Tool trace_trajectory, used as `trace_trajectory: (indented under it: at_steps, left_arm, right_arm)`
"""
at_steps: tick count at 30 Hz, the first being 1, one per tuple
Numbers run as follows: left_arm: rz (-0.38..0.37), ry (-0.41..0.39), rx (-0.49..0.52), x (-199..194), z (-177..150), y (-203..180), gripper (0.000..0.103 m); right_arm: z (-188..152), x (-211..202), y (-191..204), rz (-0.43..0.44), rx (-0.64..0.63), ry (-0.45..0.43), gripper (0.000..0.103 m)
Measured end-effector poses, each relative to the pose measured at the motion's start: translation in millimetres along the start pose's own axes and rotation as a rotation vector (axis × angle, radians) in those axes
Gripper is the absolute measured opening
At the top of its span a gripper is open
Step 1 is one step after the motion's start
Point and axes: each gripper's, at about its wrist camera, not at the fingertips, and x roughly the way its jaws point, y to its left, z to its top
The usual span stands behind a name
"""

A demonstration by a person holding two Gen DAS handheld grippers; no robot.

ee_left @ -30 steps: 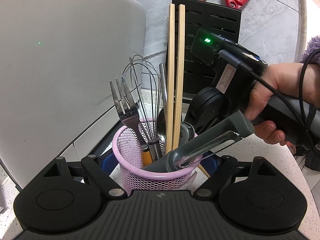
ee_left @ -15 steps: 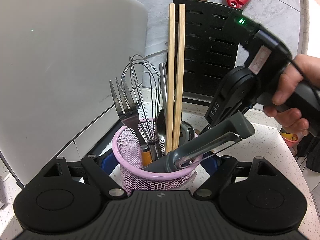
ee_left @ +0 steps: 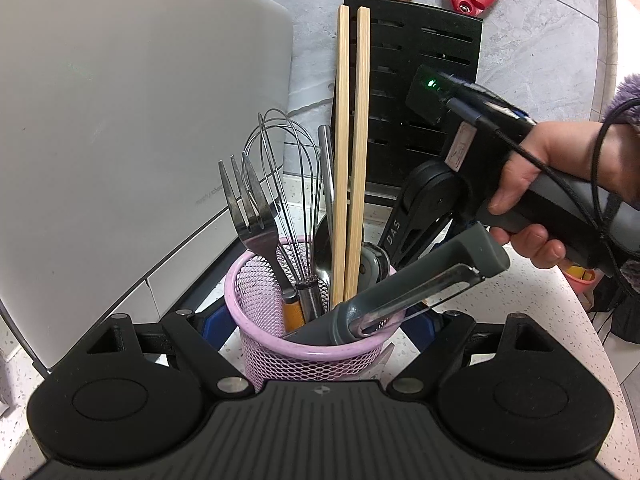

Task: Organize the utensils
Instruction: 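Move the right gripper to the wooden spatula and grasp its handle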

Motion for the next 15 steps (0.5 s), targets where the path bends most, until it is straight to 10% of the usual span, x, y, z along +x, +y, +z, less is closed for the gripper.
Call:
trace_trajectory:
  at_steps: [13,15]
  left_arm:
    - [-0.001,-0.002,-0.002,-0.1,-1.3,1.1,0.098]
    - [0.001,-0.001,-0.001,-0.1,-1.1,0.8,0.098]
  right_arm:
    - [-6.5,-5.8,-0.3,0.015,-0.056,-0.044,0.017]
    - [-9.8,-16.0,-0.7,0.040,-0.062,-0.077,0.000]
